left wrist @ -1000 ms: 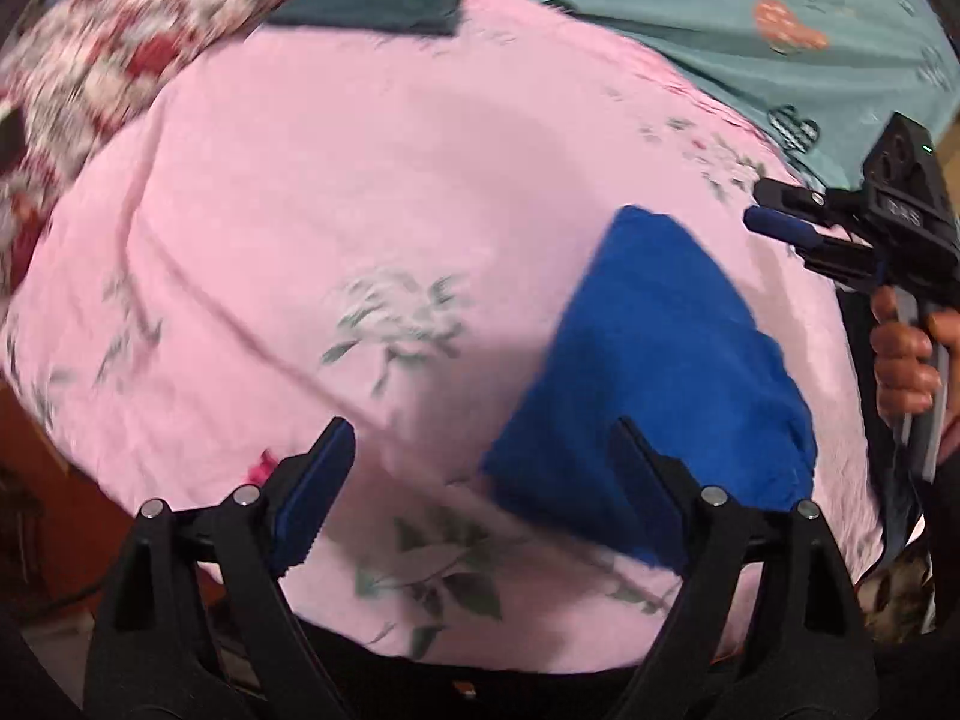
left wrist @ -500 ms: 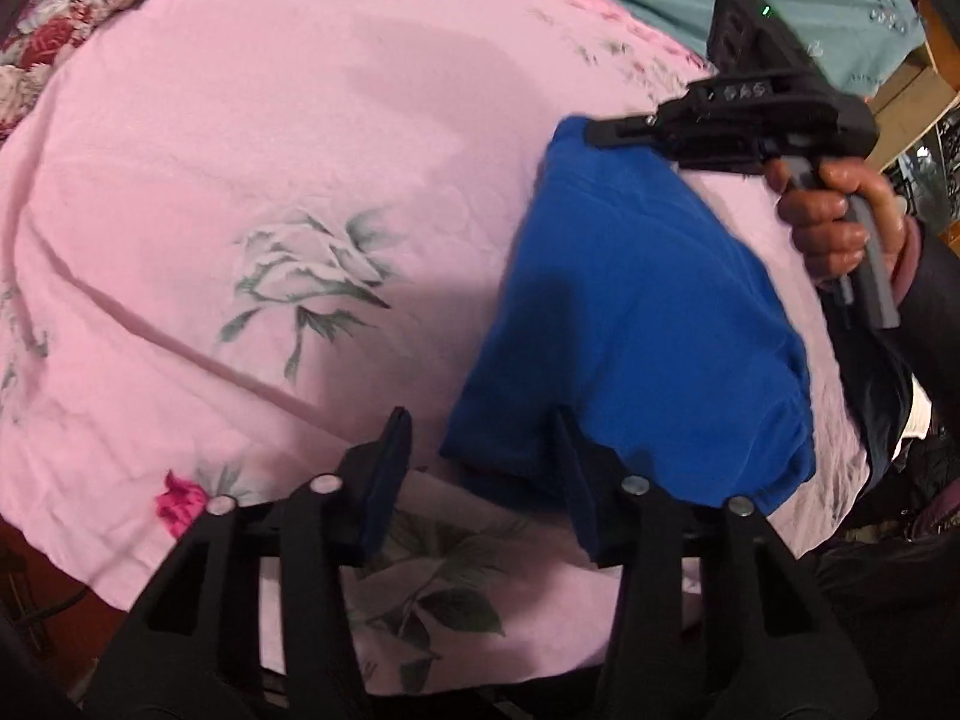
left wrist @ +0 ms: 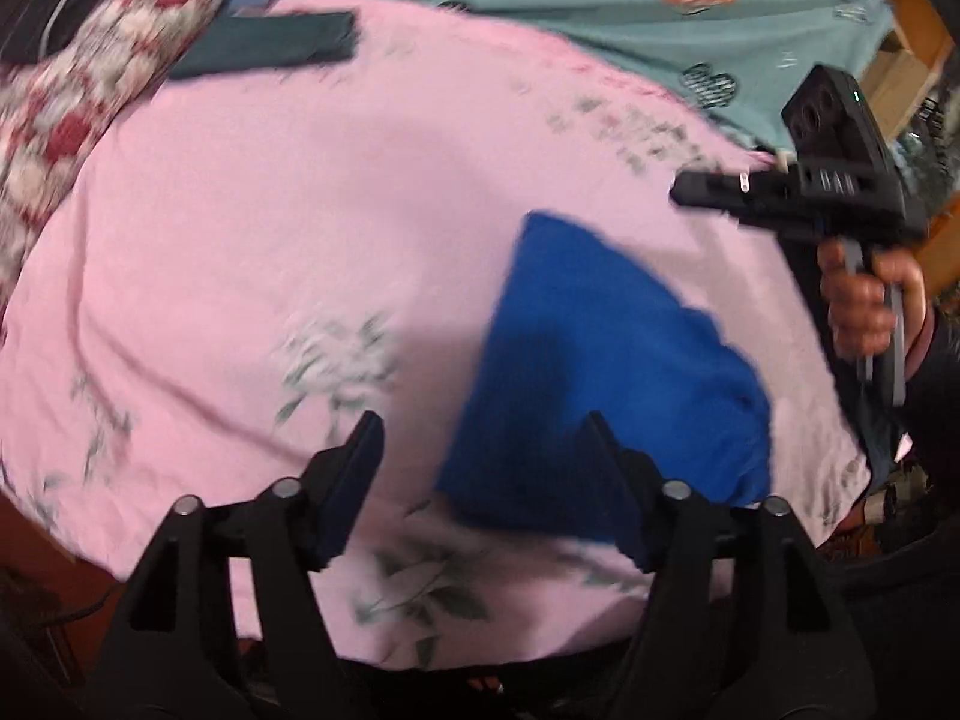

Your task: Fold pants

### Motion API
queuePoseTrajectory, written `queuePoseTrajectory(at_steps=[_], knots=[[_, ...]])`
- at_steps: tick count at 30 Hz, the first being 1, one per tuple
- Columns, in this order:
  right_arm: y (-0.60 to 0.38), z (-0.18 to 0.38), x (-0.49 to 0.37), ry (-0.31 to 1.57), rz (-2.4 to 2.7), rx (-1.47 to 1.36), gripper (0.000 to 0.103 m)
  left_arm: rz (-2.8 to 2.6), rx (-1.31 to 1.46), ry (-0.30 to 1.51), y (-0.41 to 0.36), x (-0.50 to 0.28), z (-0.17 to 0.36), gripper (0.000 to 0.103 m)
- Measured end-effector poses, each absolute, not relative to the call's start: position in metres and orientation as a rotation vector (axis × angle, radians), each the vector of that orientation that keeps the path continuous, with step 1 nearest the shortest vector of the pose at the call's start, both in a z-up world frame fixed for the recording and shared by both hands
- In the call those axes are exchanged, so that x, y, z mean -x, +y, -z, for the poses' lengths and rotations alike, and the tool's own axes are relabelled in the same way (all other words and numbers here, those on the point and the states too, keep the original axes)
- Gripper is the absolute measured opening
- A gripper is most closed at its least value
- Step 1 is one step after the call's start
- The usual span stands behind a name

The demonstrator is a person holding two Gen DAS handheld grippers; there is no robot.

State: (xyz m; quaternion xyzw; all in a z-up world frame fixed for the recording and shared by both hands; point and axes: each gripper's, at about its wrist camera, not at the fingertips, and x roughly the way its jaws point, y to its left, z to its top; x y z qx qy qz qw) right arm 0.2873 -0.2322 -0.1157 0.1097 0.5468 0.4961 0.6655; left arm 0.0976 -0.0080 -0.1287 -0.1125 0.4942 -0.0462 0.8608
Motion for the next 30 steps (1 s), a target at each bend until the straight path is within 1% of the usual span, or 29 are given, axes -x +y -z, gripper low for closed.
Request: queuePoseTrajectory(at_steps=[2,4,5,6,7,9,11,12,13,16,18,21,23,25,30], knots=[[-0.246,0.111,-0.261,1.205,-1.155,-0.226,0.027,0.179,0.212,1.02,-0.033,-0.108,0.126,0.074],[-0.26,0.121,-0.236,1.208,-1.147,-0.2,0.029,0.228,0.146,1.044,-0.062,-0.119,0.141,0.076],[-0.264,0.13,-0.228,1.22,-1.13,-0.192,0.032,0.245,0.104,1.083,-0.078,-0.127,0.157,0.076],[-0.269,0.143,-0.22,1.238,-1.09,-0.176,0.037,0.245,0.053,1.138,-0.089,-0.13,0.178,0.076],[-0.273,0.167,-0.21,1.27,-0.98,-0.098,0.037,0.221,-0.015,1.162,-0.096,-0.129,0.193,0.077],[-0.279,0.188,-0.195,1.279,-0.894,-0.037,0.037,0.194,-0.182,1.129,-0.113,-0.123,0.203,0.079],[-0.29,0.175,-0.186,1.225,-0.887,-0.092,0.046,0.191,-0.191,1.138,-0.118,-0.124,0.187,0.079],[-0.298,0.166,-0.184,1.205,-0.891,-0.13,0.054,0.199,-0.143,1.129,-0.115,-0.124,0.174,0.079],[-0.311,0.156,-0.181,1.162,-0.884,-0.188,0.058,0.201,-0.102,1.103,-0.111,-0.124,0.16,0.079],[-0.342,0.143,-0.18,1.077,-0.839,-0.257,0.059,0.222,-0.036,1.032,-0.113,-0.124,0.134,0.084],[-0.35,0.147,-0.185,1.079,-0.801,-0.224,0.059,0.247,-0.046,1.029,-0.125,-0.13,0.134,0.084],[-0.352,0.155,-0.194,1.094,-0.806,-0.194,0.059,0.255,-0.126,1.088,-0.144,-0.134,0.163,0.085],[-0.347,0.163,-0.202,1.108,-0.845,-0.17,0.059,0.217,-0.218,1.094,-0.155,-0.128,0.185,0.091],[-0.337,0.173,-0.21,1.144,-0.853,-0.116,0.059,0.204,-0.303,1.071,-0.162,-0.124,0.194,0.094],[-0.319,0.198,-0.226,1.233,-0.894,-0.071,0.059,0.206,-0.226,1.08,-0.15,-0.129,0.192,0.094]])
